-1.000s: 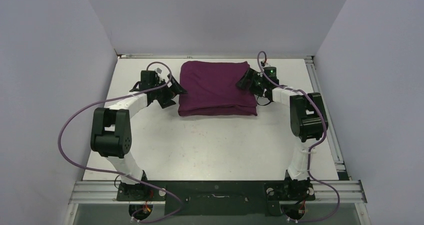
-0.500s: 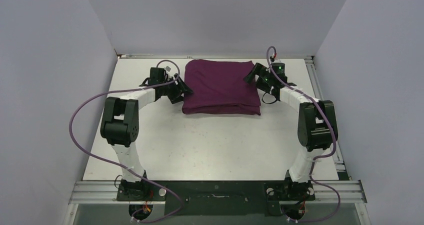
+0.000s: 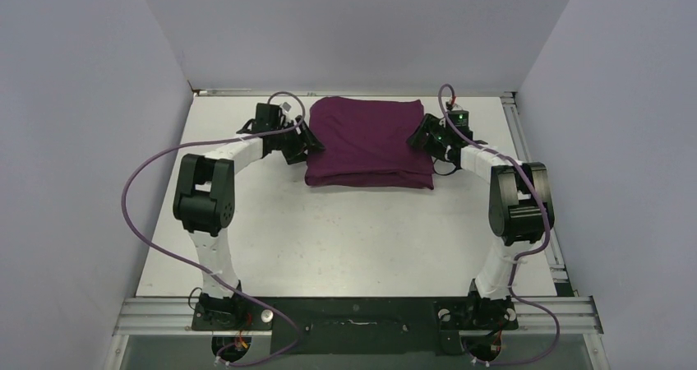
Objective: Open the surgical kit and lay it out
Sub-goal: Move the surgical kit at the center of the board, then open the surgical kit at the center of the board.
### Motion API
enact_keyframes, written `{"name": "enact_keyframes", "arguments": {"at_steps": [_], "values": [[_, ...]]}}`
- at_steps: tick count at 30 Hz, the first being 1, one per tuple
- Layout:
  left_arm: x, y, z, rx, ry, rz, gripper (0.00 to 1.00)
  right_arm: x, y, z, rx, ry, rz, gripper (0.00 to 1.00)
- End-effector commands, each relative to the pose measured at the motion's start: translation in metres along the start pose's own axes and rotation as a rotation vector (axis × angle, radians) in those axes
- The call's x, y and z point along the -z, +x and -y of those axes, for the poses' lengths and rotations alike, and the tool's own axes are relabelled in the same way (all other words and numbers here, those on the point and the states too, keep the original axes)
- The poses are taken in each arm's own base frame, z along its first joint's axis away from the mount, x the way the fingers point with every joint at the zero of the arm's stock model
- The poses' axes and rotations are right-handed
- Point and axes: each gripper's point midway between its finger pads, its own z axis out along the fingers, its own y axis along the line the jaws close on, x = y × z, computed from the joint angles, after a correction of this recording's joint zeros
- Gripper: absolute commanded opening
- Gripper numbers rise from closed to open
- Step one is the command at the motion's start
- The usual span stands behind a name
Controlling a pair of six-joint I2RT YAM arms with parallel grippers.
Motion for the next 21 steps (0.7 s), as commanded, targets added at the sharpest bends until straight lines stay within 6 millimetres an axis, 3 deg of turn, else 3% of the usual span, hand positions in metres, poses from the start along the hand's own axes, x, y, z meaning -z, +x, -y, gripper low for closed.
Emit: {"name": "enact_keyframes", "arguments": {"at_steps": [1, 7, 11, 15, 21], "values": [[0.021, -0.042, 0.037, -0.251, -0.036, 0.093, 0.64, 0.016, -0.019, -0.008, -0.03, 0.032, 0.045, 0.73], [0.06, -0.07, 0.049, -0.402, -0.146, 0.173, 0.75, 0.057, -0.065, 0.013, -0.086, 0.177, 0.124, 0.87], [0.08, -0.078, 0.084, -0.483, -0.104, 0.264, 0.82, 0.089, -0.07, 0.036, -0.172, 0.242, 0.136, 0.89], [0.081, -0.055, 0.141, -0.631, 0.012, 0.314, 0.86, 0.117, -0.057, 0.045, -0.241, 0.211, 0.084, 0.88], [0.056, 0.004, 0.209, -0.764, 0.154, 0.318, 0.87, 0.129, -0.005, 0.036, -0.33, 0.146, -0.093, 0.87]]}}
